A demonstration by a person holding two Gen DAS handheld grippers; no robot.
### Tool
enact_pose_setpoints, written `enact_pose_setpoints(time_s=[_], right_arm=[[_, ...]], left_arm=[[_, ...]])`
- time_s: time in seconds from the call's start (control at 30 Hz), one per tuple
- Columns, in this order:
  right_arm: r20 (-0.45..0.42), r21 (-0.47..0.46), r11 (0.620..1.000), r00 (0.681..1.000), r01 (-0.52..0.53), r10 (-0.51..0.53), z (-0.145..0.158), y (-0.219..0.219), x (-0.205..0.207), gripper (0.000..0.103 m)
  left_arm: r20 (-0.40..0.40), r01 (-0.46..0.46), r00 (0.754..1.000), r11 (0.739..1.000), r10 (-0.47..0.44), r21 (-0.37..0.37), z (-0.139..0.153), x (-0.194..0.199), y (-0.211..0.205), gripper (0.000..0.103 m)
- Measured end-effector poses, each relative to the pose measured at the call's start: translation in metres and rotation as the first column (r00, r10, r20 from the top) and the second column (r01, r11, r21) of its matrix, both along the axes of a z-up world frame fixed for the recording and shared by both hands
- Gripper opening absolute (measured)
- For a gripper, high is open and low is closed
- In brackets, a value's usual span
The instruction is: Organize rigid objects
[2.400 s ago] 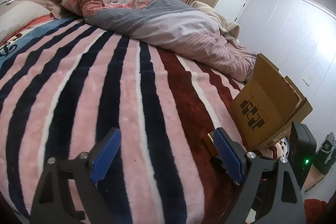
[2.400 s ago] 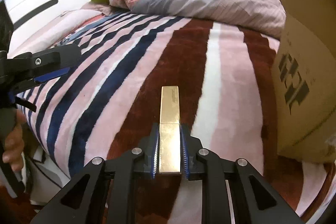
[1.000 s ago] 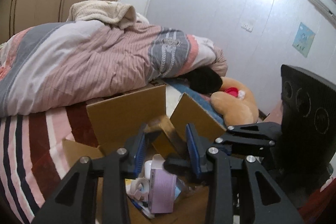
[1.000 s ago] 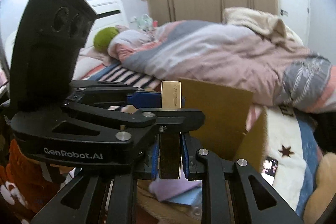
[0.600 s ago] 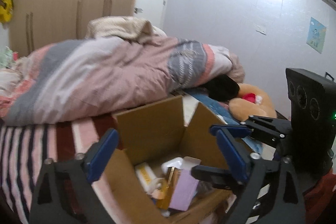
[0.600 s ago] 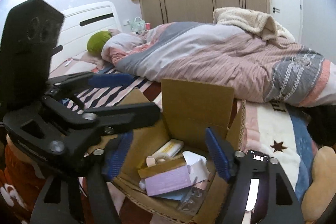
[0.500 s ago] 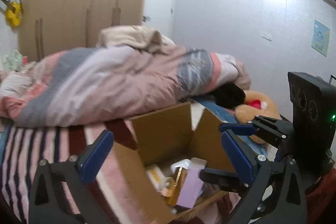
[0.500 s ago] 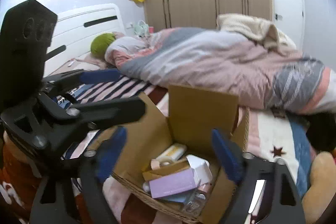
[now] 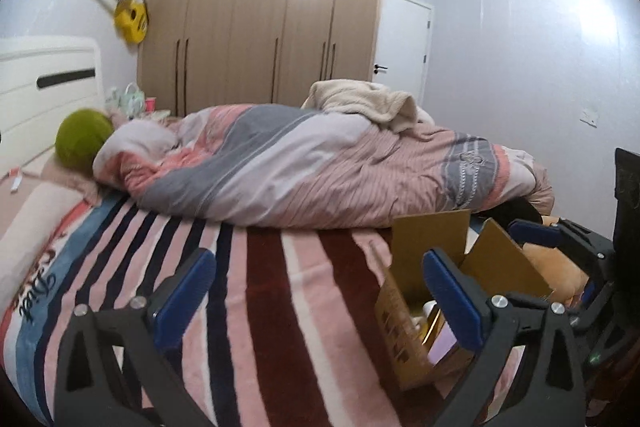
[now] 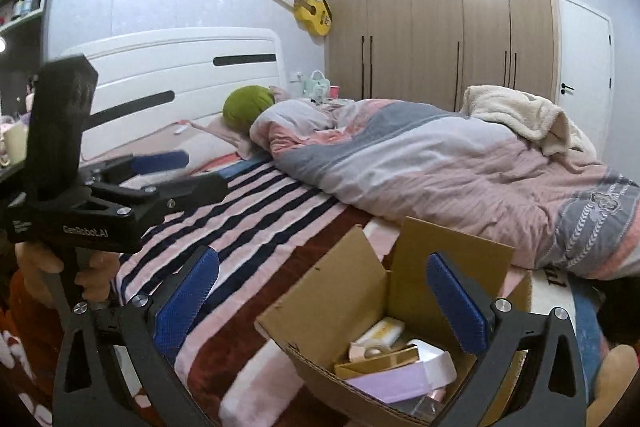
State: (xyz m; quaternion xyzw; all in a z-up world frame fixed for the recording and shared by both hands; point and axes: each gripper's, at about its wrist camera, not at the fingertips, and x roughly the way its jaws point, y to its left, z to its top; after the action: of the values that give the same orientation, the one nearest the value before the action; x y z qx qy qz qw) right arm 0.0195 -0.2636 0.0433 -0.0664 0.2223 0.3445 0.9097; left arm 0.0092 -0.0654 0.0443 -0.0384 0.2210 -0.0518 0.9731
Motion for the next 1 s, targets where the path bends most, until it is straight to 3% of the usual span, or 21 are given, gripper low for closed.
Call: enact_pose_setpoints(time_s=[0.37, 1.0], right_arm=[[-0.013, -0.009, 1.0, 1.0, 0.002, -0.003, -0.007, 0.012, 0.004, 0.103], [-0.024, 0.0, 1.0, 1.0, 0.007, -0.007, -0.01, 0.013, 0.002, 0.103]], left_arm=[[-0.038, -0.059, 0.998, 0.998, 0.058, -0.001, -0.019, 0.003, 0.022, 0.103], [-0.043, -0.068, 0.997, 0.998, 0.069, 0.013, -0.021, 0.004, 0.02, 0.103]])
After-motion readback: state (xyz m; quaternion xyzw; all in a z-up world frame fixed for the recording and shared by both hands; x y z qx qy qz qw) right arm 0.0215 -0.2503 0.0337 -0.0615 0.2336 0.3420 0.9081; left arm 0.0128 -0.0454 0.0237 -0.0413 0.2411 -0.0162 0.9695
